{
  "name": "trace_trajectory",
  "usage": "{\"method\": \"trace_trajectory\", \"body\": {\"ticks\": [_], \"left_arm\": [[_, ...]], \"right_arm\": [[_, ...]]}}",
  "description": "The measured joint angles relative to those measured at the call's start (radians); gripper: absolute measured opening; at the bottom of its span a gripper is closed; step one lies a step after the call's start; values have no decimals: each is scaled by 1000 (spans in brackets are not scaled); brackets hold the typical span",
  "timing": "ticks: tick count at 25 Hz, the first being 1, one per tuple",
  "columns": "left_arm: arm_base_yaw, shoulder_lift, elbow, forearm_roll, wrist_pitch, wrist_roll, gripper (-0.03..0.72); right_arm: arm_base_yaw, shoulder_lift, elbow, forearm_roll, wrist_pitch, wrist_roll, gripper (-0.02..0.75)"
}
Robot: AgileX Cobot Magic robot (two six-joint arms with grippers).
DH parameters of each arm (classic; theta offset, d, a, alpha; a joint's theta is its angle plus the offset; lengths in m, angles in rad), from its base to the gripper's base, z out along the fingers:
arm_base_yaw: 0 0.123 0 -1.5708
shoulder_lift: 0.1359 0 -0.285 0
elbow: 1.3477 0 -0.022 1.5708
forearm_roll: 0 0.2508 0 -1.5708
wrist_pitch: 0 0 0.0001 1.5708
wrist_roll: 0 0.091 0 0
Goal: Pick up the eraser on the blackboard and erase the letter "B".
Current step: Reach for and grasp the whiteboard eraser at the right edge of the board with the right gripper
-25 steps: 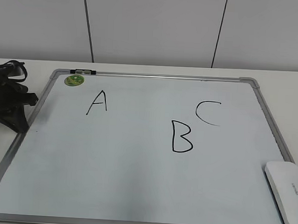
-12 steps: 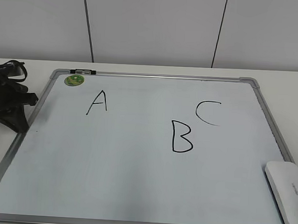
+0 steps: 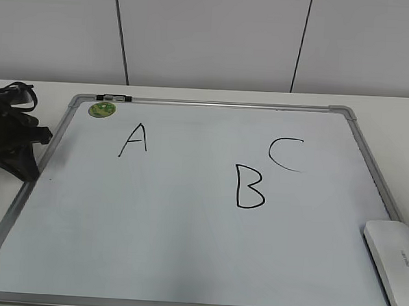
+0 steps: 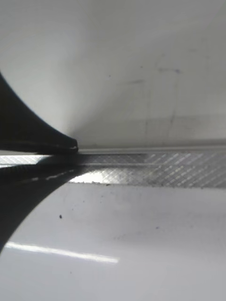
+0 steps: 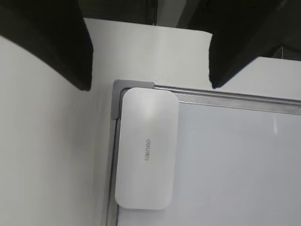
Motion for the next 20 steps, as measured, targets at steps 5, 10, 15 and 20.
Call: {"method": "trace_trajectory", "body": {"ticks": [5, 10, 15, 20], "left_arm": [[0, 0, 0, -1, 2, 0, 11], [0, 0, 0, -1, 2, 0, 11], [0, 0, 0, -2, 2, 0, 11], [0, 0, 0, -2, 2, 0, 11]], "right_arm": [[0, 84, -31, 0, 9, 27, 587], [0, 106, -32, 0, -30, 35, 597], [0, 195, -33, 8, -70, 35, 645], [15, 302, -33, 10, -115, 35, 651]]}}
